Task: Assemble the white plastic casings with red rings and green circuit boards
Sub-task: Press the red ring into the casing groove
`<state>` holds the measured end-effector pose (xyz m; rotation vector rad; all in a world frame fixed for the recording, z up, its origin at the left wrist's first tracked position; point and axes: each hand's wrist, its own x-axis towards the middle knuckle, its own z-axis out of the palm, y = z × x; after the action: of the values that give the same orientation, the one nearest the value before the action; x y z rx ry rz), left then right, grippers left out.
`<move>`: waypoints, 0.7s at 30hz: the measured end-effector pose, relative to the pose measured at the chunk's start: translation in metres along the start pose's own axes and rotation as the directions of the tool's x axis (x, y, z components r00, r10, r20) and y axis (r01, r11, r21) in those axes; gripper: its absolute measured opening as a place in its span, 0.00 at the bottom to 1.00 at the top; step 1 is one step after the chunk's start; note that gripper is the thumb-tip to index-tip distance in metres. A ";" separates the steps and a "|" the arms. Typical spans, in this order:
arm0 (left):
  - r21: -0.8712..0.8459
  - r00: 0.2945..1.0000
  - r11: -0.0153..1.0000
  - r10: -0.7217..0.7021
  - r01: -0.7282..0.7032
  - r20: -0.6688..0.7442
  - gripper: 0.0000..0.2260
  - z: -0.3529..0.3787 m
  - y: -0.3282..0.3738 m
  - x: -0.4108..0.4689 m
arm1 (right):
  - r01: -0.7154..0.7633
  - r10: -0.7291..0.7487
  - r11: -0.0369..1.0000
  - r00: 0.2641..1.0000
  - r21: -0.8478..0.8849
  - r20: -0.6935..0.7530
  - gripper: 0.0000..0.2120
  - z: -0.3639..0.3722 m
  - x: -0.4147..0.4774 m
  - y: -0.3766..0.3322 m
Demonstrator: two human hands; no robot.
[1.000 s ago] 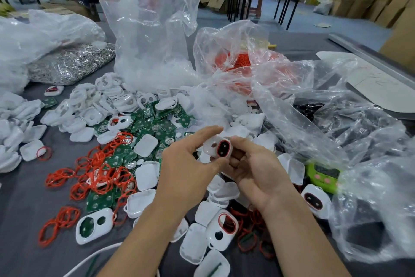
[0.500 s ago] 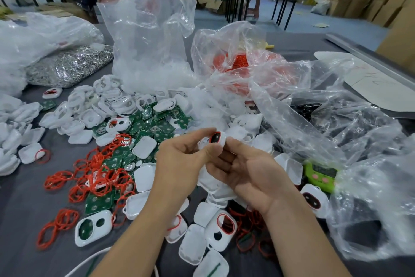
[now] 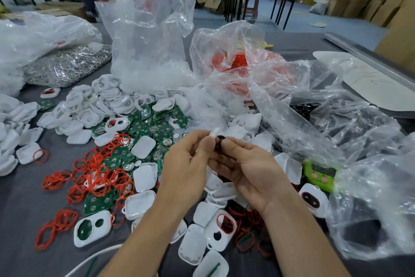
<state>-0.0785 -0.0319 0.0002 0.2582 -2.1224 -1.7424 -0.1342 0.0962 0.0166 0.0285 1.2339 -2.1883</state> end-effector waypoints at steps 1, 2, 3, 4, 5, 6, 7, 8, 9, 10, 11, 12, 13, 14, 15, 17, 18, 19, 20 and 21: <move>-0.087 0.998 0.995 -0.057 0.054 -0.030 0.07 0.001 0.001 0.001 | 0.009 -0.009 1.000 1.000 0.000 -0.028 0.13 0.000 0.000 -0.001; -0.182 0.991 0.977 -0.122 0.110 -0.054 0.06 0.002 0.002 0.003 | 0.025 -0.025 1.000 0.998 -0.003 -0.058 0.14 -0.001 0.000 -0.001; -0.272 0.979 0.948 -0.190 0.165 -0.069 0.06 0.002 0.003 0.005 | 0.045 -0.047 0.999 0.994 -0.024 -0.096 0.13 -0.001 0.000 -0.001; -0.351 0.964 0.911 -0.257 0.216 -0.074 0.06 0.002 0.005 0.007 | 0.074 -0.082 0.995 0.987 -0.064 -0.137 0.12 -0.002 0.000 -0.001; -0.420 0.947 0.869 -0.315 0.262 -0.060 0.06 0.001 0.006 0.009 | 0.114 -0.132 0.987 0.975 -0.112 -0.178 0.11 -0.001 0.001 -0.001; -0.483 0.934 0.822 -0.357 0.302 -0.024 0.05 -0.001 0.007 0.010 | 0.168 -0.202 0.971 0.956 -0.170 -0.212 0.10 -0.002 0.002 -0.001; -0.528 0.923 0.779 -0.384 0.339 0.026 0.06 -0.002 0.008 0.010 | 0.229 -0.286 0.942 0.930 -0.245 -0.232 0.09 -0.002 0.002 -0.001; -0.552 0.911 0.744 -0.404 0.376 0.076 0.09 -0.004 0.009 0.010 | 0.289 -0.383 0.889 0.894 -0.354 -0.233 0.09 -0.003 0.002 -0.001; -0.551 0.900 0.727 -0.421 0.409 0.112 0.12 -0.005 0.010 0.010 | 0.334 -0.484 0.804 0.849 -0.492 -0.214 0.09 -0.003 0.000 0.000; -0.533 0.888 0.724 -0.441 0.437 0.129 0.14 -0.006 0.010 0.010 | 0.353 -0.576 0.687 0.797 -0.635 -0.181 0.09 -0.004 -0.001 0.001; -0.513 0.877 0.726 -0.463 0.458 0.128 0.16 -0.007 0.010 0.011 | 0.347 -0.650 0.558 0.747 -0.754 -0.137 0.09 -0.005 -0.003 0.003; -0.501 0.867 0.726 -0.486 0.472 0.113 0.16 -0.008 0.010 0.012 | 0.326 -0.703 0.431 0.706 -0.841 -0.087 0.09 -0.006 -0.003 0.005; -0.501 0.860 0.723 -0.502 0.476 0.093 0.17 -0.008 0.009 0.013 | 0.294 -0.732 0.319 0.680 -0.901 -0.037 0.09 -0.007 -0.003 0.006; -0.512 0.856 0.716 -0.512 0.474 0.077 0.17 -0.009 0.008 0.014 | 0.252 -0.736 0.225 0.677 -0.941 0.005 0.09 -0.008 -0.003 0.006; -0.529 0.853 0.706 -0.519 0.471 0.066 0.17 -0.010 0.007 0.016 | 0.194 -0.715 0.153 0.699 -0.969 0.027 0.09 -0.008 -0.002 0.005; -0.564 0.849 0.686 -0.526 0.460 0.053 0.17 -0.012 0.007 0.017 | 0.069 -0.646 0.067 0.764 -0.995 0.009 0.08 -0.009 0.000 0.003; -0.576 0.849 0.679 -0.526 0.455 0.050 0.17 -0.013 0.007 0.017 | 0.034 -0.625 0.048 0.780 -0.998 -0.003 0.08 -0.009 0.001 0.003; -0.586 0.850 0.675 -0.524 0.449 0.049 0.17 -0.014 0.007 0.017 | 0.022 -0.616 0.040 0.787 -0.999 -0.007 0.07 -0.009 0.001 0.002; -0.594 0.852 0.671 -0.522 0.445 0.048 0.17 -0.014 0.007 0.018 | 0.020 -0.614 0.037 0.789 -0.999 -0.007 0.07 -0.008 0.002 0.002; -0.602 0.852 0.667 -0.521 0.439 0.044 0.17 -0.014 0.007 0.018 | 0.015 -0.610 0.039 0.792 -0.999 -0.012 0.07 -0.008 0.002 0.001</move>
<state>-0.0886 -0.0499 0.0120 0.7872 -1.3627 -2.5126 -0.1375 0.1016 0.0109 -0.3746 3.0879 -1.0878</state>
